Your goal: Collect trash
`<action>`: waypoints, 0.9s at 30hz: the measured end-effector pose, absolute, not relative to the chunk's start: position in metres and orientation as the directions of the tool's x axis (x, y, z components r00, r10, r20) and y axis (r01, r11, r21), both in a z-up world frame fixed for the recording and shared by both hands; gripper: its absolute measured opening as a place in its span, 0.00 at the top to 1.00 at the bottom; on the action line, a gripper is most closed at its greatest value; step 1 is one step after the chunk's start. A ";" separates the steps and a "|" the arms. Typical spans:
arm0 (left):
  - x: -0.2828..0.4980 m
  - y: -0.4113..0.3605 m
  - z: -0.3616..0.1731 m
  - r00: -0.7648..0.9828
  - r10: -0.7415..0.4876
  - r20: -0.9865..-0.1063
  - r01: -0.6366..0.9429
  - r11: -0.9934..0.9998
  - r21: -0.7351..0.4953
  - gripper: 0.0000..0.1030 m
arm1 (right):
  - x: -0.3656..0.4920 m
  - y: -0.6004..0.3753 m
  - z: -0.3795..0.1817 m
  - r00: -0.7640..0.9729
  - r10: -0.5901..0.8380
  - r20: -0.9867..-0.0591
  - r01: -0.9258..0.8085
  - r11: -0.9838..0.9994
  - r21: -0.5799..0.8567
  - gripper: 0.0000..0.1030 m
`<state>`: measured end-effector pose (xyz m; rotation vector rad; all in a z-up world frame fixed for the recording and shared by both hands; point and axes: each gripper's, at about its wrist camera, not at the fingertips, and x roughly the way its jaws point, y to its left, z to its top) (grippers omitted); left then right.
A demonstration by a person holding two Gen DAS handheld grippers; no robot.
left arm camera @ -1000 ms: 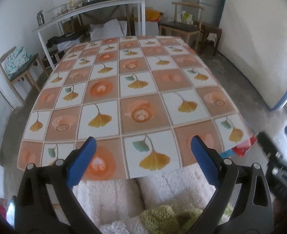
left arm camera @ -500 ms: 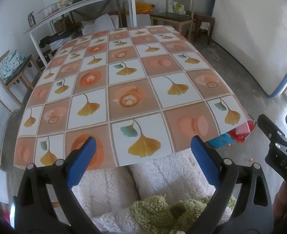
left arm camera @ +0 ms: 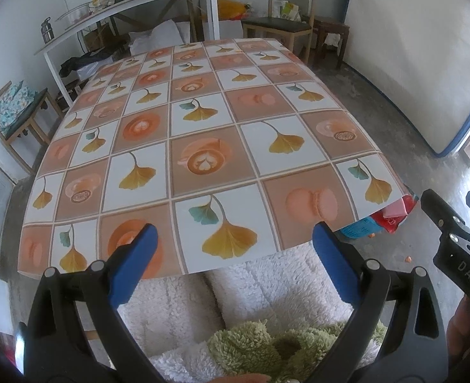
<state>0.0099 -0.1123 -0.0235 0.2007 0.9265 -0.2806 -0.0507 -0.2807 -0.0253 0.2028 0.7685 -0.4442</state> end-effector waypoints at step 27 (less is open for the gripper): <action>0.009 -0.108 -0.018 0.593 -0.133 -0.794 0.289 0.956 0.056 0.09 | -0.056 -0.279 -0.026 0.631 -0.314 -0.709 0.461 0.887 0.017 0.06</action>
